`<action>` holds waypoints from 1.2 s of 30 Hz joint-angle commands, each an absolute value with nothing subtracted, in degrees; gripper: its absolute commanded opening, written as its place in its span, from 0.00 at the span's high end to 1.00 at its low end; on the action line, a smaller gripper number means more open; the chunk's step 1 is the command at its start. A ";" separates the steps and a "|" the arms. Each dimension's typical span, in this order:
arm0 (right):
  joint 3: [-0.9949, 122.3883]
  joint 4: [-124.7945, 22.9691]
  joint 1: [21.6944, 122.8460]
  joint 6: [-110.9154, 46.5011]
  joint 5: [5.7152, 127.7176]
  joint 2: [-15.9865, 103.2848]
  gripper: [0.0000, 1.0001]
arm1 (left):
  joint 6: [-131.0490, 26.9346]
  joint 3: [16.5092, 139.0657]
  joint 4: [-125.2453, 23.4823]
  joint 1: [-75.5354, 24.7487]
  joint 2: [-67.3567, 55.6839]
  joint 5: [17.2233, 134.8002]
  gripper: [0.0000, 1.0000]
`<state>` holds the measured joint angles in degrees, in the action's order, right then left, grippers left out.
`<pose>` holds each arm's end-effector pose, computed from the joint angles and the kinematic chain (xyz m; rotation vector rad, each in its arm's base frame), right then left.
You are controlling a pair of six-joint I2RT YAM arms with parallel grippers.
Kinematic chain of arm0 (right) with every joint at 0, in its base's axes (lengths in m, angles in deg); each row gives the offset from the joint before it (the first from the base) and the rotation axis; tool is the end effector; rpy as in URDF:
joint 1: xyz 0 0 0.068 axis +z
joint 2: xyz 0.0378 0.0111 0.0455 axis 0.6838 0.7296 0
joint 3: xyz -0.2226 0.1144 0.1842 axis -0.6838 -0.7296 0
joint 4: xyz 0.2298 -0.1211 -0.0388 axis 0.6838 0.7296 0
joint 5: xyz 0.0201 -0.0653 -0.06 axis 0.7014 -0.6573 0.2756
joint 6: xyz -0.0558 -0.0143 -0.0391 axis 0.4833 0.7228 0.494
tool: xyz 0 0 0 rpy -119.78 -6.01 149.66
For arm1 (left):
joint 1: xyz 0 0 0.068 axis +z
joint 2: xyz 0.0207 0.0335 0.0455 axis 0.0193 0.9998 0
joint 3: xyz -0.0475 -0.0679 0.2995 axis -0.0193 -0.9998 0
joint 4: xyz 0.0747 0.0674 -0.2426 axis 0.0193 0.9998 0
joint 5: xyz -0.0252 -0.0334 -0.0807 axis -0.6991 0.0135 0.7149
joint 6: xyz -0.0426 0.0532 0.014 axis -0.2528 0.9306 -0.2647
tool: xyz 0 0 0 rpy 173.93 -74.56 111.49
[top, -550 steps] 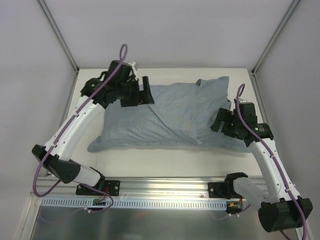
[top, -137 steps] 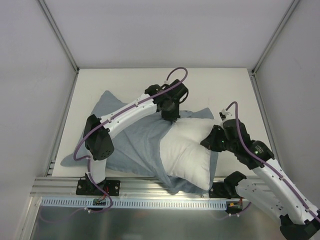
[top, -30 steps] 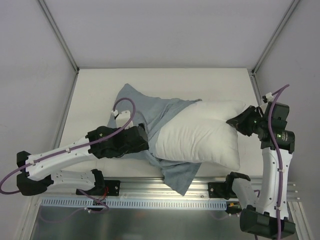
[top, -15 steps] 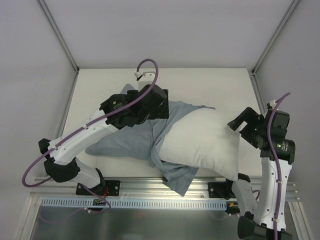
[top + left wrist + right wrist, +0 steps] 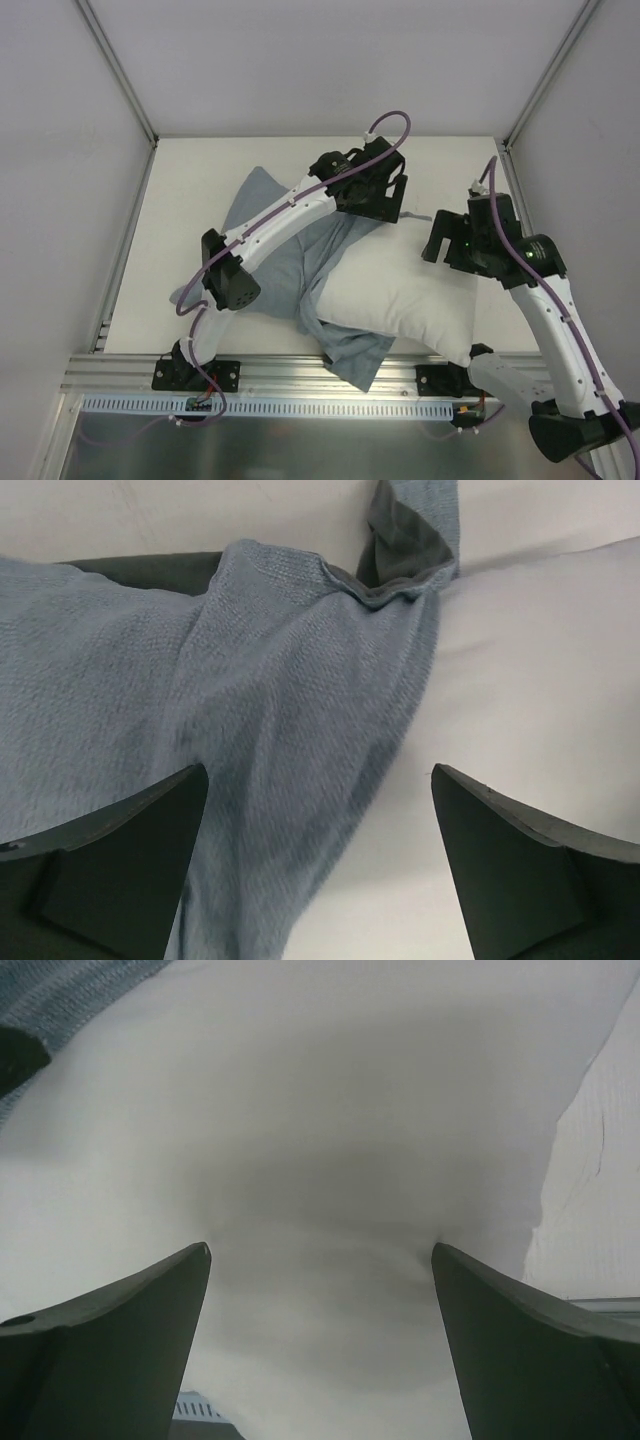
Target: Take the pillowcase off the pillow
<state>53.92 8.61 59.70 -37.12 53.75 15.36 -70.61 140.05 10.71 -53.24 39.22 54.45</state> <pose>0.1457 0.0379 0.3900 -0.0525 2.3390 0.1366 0.2954 -0.3894 0.4004 0.3884 2.3518 -0.4489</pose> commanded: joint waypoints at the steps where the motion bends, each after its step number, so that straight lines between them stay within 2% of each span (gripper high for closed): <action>1: 53.45 8.98 63.44 -38.66 50.46 17.93 0.04 | -69.04 143.96 12.39 -50.23 42.67 61.33 0.07; 3: 50.82 7.30 64.94 -40.33 51.34 18.29 0.04 | -69.22 142.56 12.48 -49.70 44.26 61.42 0.18; 4: 50.11 6.16 65.46 -40.77 51.43 18.38 0.04 | -69.83 141.59 12.39 -48.82 44.44 61.68 0.36; 6: 48.44 5.36 67.31 -42.78 49.95 17.68 0.04 | -70.01 139.22 12.31 -48.03 43.83 62.65 0.59; 7: 47.74 3.53 68.27 -43.06 49.59 16.11 0.04 | -70.18 138.43 12.22 -47.33 42.96 63.70 0.77; 10: 46.94 1.41 68.98 -42.62 50.28 14.25 0.04 | -71.24 134.92 11.26 -45.57 39.97 64.23 0.98; 15: 51.85 7.63 71.61 -41.21 45.19 18.37 0.04 | -73.00 127.09 8.01 -42.75 34.43 66.16 1.00; 31: 60.82 1.75 85.50 -45.43 39.48 27.17 0.04 | -73.52 118.48 4.57 -42.58 27.04 70.82 1.00; 36: 61.53 0.88 86.30 -44.90 39.47 28.92 0.04 | -73.88 117.15 3.08 -42.58 26.07 72.76 1.00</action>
